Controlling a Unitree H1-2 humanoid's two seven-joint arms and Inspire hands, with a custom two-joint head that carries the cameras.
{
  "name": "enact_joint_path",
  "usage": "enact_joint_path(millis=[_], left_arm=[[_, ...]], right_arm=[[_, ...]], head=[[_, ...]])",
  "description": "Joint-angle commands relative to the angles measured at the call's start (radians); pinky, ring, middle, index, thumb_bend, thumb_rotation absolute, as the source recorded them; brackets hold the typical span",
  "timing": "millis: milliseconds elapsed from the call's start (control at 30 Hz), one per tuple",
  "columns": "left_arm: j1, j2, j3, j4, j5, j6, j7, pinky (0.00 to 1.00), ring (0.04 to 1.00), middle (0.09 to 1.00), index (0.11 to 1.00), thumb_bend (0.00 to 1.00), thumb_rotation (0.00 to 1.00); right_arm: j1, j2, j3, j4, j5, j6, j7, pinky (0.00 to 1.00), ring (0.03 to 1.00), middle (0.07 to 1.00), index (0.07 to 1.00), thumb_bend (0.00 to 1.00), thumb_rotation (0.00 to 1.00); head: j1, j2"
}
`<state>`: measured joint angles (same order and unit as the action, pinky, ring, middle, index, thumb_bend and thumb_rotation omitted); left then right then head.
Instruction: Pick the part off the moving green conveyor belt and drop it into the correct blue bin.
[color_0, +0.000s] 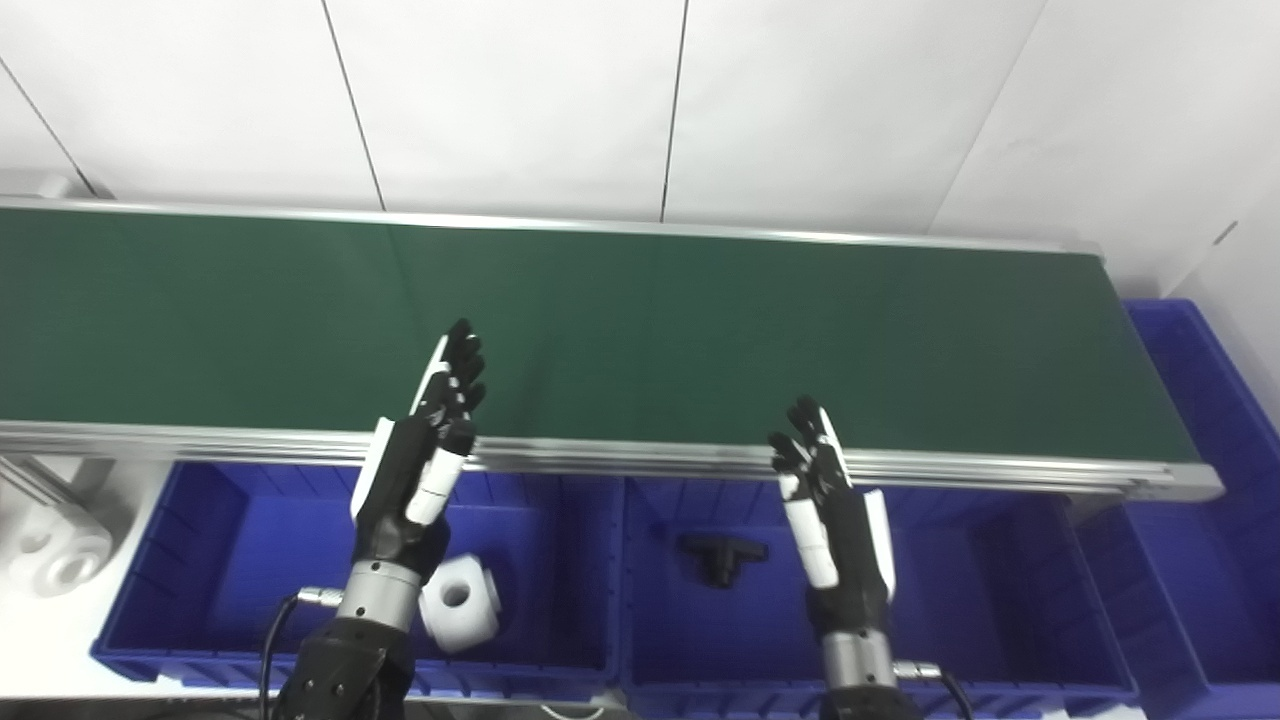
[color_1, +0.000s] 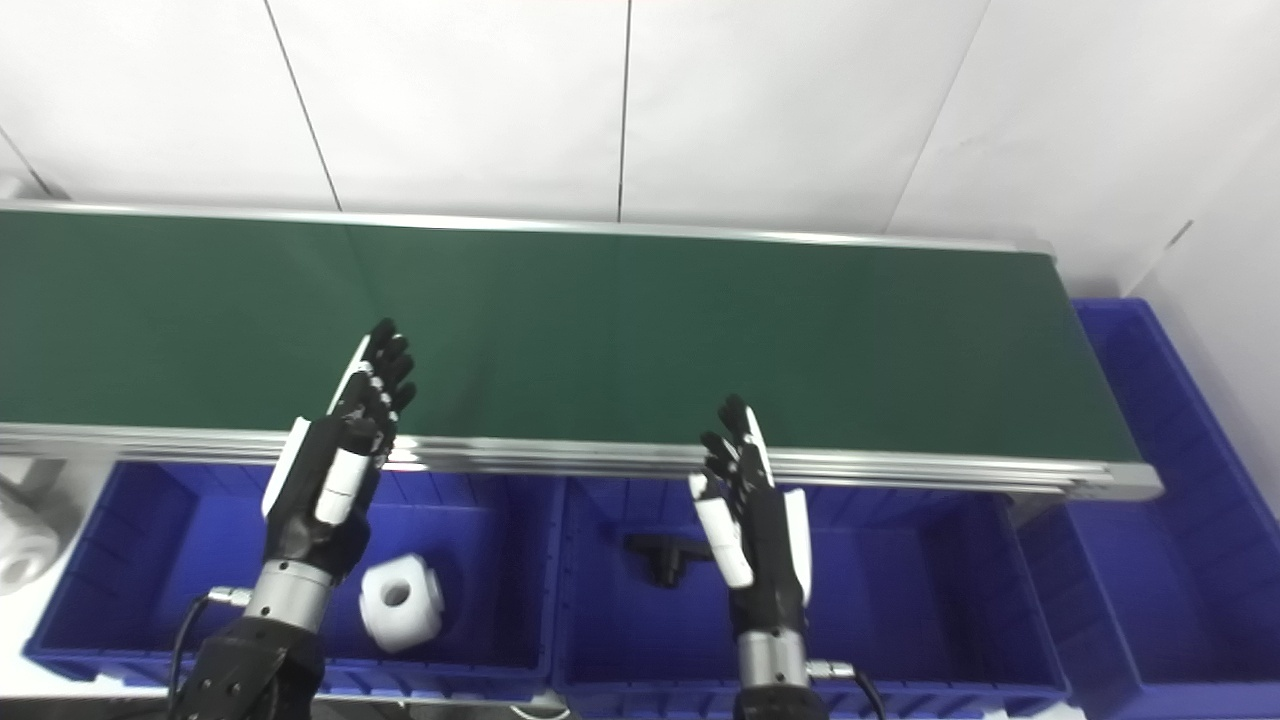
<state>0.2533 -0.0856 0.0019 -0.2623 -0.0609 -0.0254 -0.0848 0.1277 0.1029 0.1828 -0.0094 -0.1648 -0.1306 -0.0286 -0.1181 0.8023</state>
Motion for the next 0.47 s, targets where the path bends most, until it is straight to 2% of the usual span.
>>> enact_joint_path(millis=[0,167,433], left_arm=[[-0.009,-0.009,-0.009,-0.013,-0.004,-0.035,0.015,1.0,0.995,1.0,1.0,0.86,0.85],[-0.002,-0.004,-0.017,-0.001,0.016,-0.054,0.02,1.0,1.0,1.0,1.0,0.8,0.83],[0.032,-0.028,-0.019,0.016,0.035,-0.112,0.066,1.0,0.986,1.0,1.0,0.69,0.85]], right_arm=[[-0.015,0.002,0.0,-0.029,0.011,-0.006,0.007,0.87,0.893,0.956,0.97,0.76,0.9],[-0.015,0.005,0.001,-0.013,0.012,-0.024,-0.001,0.86,0.878,0.94,0.962,0.79,0.89],[0.0,-0.006,0.006,-0.014,0.017,-0.024,0.01,0.86,0.889,0.952,0.97,0.78,0.9]], head=[[0.003,-0.006],[0.003,-0.013],[0.024,-0.052]])
